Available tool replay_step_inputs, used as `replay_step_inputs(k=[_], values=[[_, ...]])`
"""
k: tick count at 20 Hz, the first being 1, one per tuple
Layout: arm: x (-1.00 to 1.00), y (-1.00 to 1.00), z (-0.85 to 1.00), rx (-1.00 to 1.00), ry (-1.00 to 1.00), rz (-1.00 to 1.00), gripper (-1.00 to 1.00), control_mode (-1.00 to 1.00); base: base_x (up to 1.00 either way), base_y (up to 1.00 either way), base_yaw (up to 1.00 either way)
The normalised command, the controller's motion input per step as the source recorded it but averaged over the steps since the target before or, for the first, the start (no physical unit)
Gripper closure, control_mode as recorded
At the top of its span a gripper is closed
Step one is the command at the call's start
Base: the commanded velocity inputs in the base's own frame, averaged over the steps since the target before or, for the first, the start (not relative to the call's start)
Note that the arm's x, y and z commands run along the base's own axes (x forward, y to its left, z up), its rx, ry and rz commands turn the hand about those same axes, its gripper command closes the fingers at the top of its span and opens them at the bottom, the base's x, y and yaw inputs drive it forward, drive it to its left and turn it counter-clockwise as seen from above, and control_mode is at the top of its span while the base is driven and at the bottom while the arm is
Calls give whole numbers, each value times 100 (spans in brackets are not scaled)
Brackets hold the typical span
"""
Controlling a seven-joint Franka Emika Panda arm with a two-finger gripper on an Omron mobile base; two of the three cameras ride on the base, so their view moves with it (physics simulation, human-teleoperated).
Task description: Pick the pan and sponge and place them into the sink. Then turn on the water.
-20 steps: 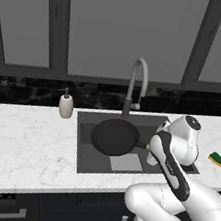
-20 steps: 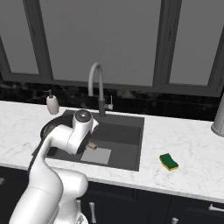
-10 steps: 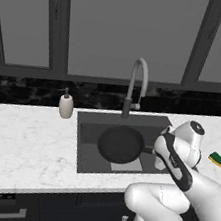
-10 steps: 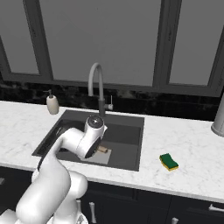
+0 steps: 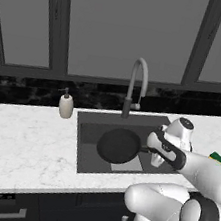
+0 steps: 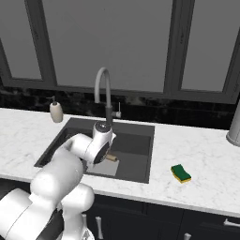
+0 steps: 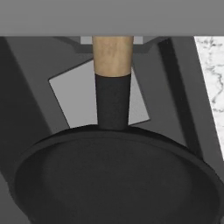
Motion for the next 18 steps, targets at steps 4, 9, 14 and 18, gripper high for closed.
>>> replay_step_inputs(k=[4, 9, 14, 18], values=[[32, -28, -23, 0, 10, 2, 100, -100, 0, 0, 0], [23, -19, -33, 0, 5, 3, 100, -100, 0, 0, 0], [14, -4, -29, 0, 1, 1, 100, -100, 0, 0, 0], [10, 0, -29, -1, 0, 0, 100, -100, 0, 0, 0]])
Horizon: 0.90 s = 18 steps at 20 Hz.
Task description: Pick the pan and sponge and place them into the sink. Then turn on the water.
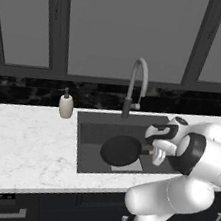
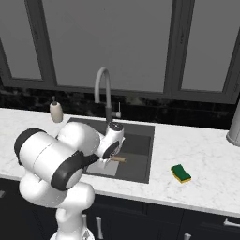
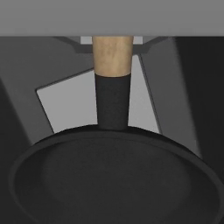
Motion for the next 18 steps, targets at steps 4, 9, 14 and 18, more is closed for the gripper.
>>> replay_step_inputs(k=[4, 9, 14, 18], values=[[9, 0, -30, -2, 0, 0, 100, -100, 0, 0, 0], [9, 0, -28, -1, 0, 0, 100, -100, 0, 0, 0], [8, 0, -29, -1, 0, 0, 100, -100, 0, 0, 0], [5, 0, -29, -1, 0, 0, 100, -100, 0, 0, 0]])
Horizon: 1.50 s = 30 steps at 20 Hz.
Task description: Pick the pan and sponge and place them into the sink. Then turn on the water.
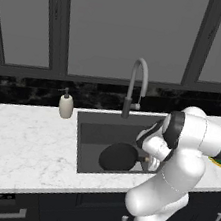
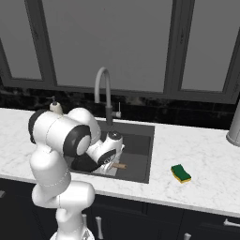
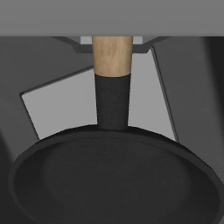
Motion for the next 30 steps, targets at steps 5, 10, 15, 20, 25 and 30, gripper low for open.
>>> replay_step_inputs(k=[5, 10, 15, 20, 25, 30], values=[[2, 0, -25, 0, 0, 0, 100, -100, 0, 0, 0], [3, 0, -31, -2, 0, 0, 100, -100, 0, 0, 0], [0, 0, -36, -2, 0, 0, 100, -100, 0, 0, 0], [1, 0, -27, -2, 0, 0, -100, -100, 0, 0, 0], [-7, -14, 16, 0, -10, 1, -100, -100, 0, 0, 0], [-18, -15, 52, 0, -8, 0, -100, -100, 0, 0, 0]])
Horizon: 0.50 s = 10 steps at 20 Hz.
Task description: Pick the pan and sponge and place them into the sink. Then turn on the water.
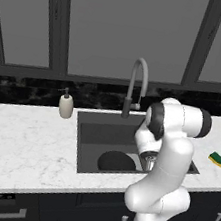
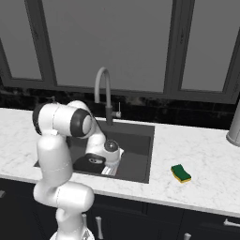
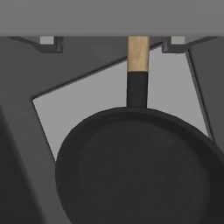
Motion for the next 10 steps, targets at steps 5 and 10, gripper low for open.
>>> replay_step_inputs(k=[5, 10], values=[[-21, -24, 81, 0, 1, 0, -100, -100, 0, 0, 0], [-20, -43, 84, 0, 9, 0, -100, -100, 0, 0, 0]])
